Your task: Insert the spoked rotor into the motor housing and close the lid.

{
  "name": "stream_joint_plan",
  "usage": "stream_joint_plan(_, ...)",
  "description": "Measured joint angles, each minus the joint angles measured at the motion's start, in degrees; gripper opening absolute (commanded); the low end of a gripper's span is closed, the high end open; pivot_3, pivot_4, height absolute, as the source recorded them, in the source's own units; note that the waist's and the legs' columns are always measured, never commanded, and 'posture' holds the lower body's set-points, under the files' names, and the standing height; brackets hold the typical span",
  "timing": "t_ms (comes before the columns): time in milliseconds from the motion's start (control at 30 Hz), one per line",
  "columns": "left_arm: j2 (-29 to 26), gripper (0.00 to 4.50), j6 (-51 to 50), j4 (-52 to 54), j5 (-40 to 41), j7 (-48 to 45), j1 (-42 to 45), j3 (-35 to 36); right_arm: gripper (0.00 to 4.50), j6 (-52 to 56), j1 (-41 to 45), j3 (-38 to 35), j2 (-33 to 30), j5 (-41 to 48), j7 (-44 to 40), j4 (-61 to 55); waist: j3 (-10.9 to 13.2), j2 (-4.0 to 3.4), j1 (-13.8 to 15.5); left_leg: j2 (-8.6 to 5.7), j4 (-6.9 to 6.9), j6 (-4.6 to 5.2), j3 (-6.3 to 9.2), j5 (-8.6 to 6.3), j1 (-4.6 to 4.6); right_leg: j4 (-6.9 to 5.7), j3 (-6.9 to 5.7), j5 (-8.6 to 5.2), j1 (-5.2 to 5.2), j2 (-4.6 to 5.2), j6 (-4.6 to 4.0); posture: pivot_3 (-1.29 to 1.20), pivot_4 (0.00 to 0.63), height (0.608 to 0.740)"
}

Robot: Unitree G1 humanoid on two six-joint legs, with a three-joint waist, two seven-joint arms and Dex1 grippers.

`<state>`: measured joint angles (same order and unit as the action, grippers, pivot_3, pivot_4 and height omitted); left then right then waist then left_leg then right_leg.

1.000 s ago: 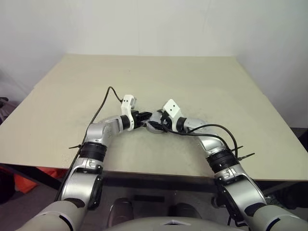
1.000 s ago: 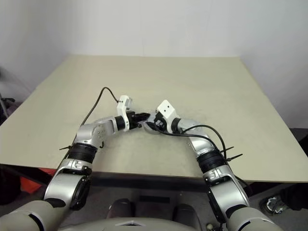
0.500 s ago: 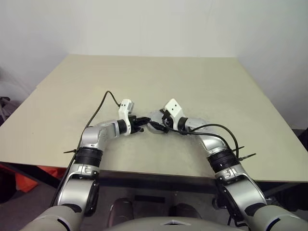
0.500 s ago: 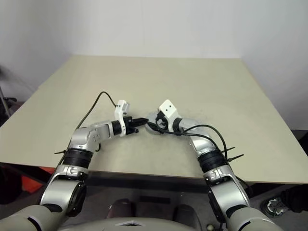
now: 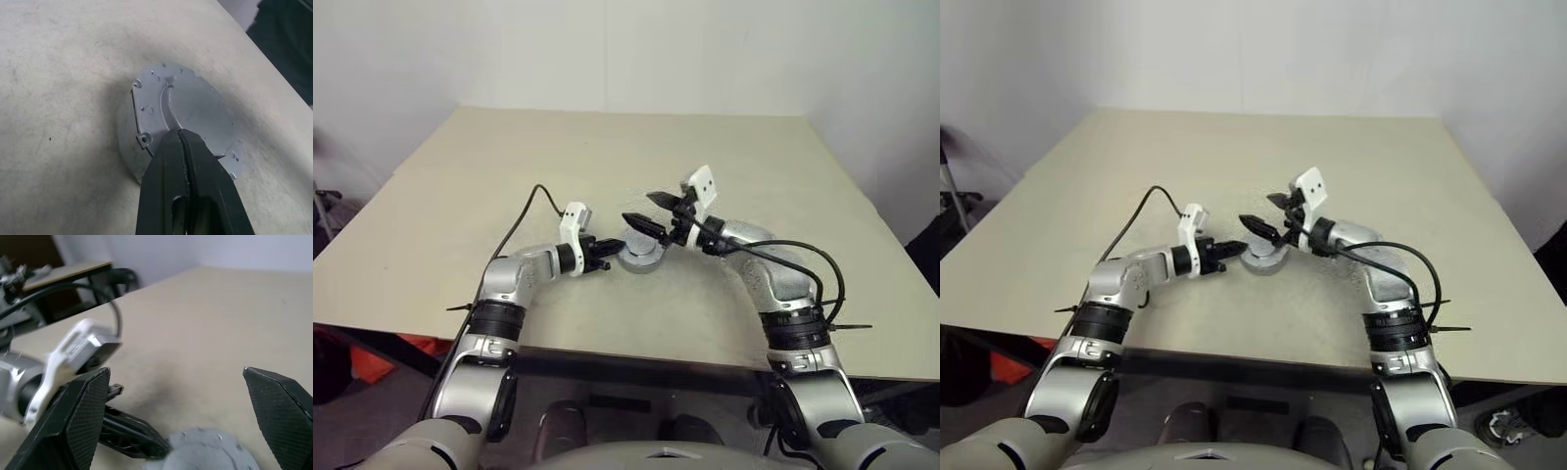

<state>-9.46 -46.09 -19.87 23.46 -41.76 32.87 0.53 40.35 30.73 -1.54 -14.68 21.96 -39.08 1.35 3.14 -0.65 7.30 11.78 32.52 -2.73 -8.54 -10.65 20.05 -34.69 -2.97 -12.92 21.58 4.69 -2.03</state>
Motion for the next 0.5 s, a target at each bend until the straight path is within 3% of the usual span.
stream_joint_plan(200,0.23,0.0,0.09,-0.16,-0.04,-0.39,0.1,-0.07,4.48,16.88,-0.23,-5.11,-1.87,1.63,8.54,4.81,0.0,0.0,0.33,-0.08,-0.15,-0.16,0.0,0.09,0.01,0.03,0.0,-0.03,0.04,0.05,0.06,0.0,0.0,0.74)
stream_joint_plan(500,0.48,0.0,0.73,-0.16,-0.4,-0.32,0.03,-0.33,4.48,30.2,-2.82,-9.23,-1.62,6.34,11.31,1.53,0.0,-0.02,0.62,-0.08,-0.25,-0.22,0.0,0.13,-0.04,0.04,0.0,-0.2,0.04,0.07,0.34,0.0,0.0,0.74)
